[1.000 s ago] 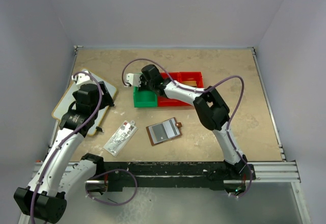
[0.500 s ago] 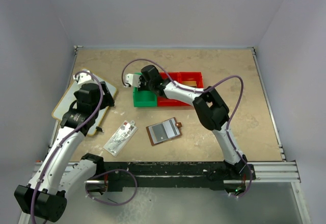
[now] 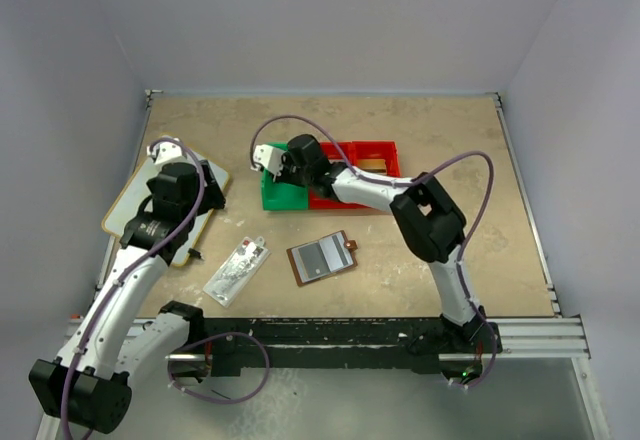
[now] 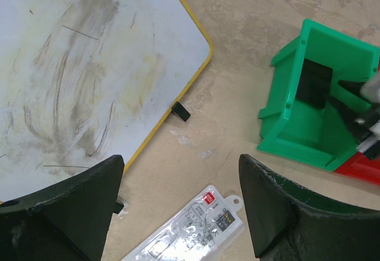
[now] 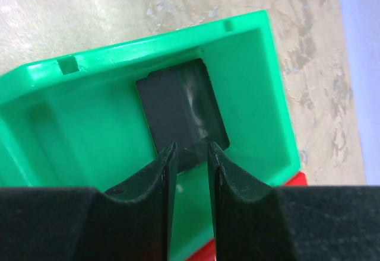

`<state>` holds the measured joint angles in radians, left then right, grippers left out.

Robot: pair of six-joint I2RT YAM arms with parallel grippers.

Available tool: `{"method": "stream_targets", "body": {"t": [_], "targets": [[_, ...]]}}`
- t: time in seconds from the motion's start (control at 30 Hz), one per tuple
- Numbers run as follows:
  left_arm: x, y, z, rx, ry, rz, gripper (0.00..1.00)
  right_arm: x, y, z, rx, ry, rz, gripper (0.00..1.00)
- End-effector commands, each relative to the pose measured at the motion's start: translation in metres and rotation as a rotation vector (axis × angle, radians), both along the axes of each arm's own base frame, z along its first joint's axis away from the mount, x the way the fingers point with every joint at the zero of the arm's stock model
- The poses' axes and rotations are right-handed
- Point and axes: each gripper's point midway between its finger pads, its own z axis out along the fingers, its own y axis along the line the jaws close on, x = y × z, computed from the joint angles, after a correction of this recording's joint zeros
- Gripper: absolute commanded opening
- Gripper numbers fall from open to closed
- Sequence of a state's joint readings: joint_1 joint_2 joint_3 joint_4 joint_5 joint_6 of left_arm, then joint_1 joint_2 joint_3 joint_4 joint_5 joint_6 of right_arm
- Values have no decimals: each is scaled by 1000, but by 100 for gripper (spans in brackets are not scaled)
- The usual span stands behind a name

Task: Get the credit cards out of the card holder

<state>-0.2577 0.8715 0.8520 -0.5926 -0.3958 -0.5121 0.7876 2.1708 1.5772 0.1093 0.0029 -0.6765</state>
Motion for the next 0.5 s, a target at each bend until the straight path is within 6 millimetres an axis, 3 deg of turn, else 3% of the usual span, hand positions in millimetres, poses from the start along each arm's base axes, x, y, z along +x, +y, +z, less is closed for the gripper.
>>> {"method": "stream_targets", "body": {"t": [0.0,0.1,0.17,0.27,0.47], "targets": [[5,-3,3,5,-17,-21,76,1,0,108,349,-115,-141,31],[6,-5,1,2,-9,-36,76,-23,-29,151,572,-121,-237,32],[7,-9,-1,-4,-5,-55,76,-41,-50,160,694,-75,-305,32],[9,-19,-6,-22,12,-108,76,-71,-77,150,823,82,-422,32],[12,-54,-15,-111,27,-278,75,-141,-110,96,927,431,-560,31]]}}
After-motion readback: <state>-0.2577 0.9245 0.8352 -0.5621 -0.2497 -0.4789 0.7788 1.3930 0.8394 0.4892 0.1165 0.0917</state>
